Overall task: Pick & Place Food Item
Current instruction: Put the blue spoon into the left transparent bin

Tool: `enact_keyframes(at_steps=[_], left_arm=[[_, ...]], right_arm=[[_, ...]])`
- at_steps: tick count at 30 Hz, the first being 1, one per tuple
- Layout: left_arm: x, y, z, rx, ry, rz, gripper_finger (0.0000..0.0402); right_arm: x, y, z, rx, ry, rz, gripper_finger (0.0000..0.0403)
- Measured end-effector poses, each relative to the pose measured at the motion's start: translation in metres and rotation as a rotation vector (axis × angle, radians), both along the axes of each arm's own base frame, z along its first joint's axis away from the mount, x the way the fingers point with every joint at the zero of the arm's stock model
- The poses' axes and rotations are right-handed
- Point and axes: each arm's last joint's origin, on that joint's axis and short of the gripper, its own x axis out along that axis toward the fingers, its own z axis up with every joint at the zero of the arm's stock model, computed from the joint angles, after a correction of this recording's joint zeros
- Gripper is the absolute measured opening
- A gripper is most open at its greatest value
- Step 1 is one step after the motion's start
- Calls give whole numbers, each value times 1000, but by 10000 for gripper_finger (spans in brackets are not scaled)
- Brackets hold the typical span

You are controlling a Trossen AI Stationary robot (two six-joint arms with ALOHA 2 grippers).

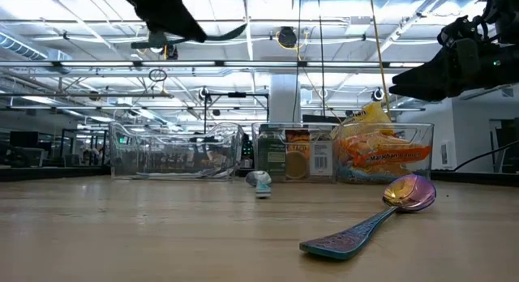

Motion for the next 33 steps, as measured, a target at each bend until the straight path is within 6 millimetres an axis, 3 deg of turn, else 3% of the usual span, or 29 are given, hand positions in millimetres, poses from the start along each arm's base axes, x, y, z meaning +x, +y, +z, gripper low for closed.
enact_keyframes(at_steps=[6,12,22,26,33], left_arm=[[-16,46,4,33,76,163,24],[-17,84,-4,-1,136,234,24],[-31,136,-51,-116,92,293,24],[-44,148,-74,-170,73,369,24],[-54,147,-101,-212,45,381,24]], right_arm=[[0,0,0,0,-1,0,348],[0,0,0,0,-1,0,348],[0,0,0,0,-1,0,348],[0,0,0,0,-2,0,348],[0,0,0,0,-2,0,348]])
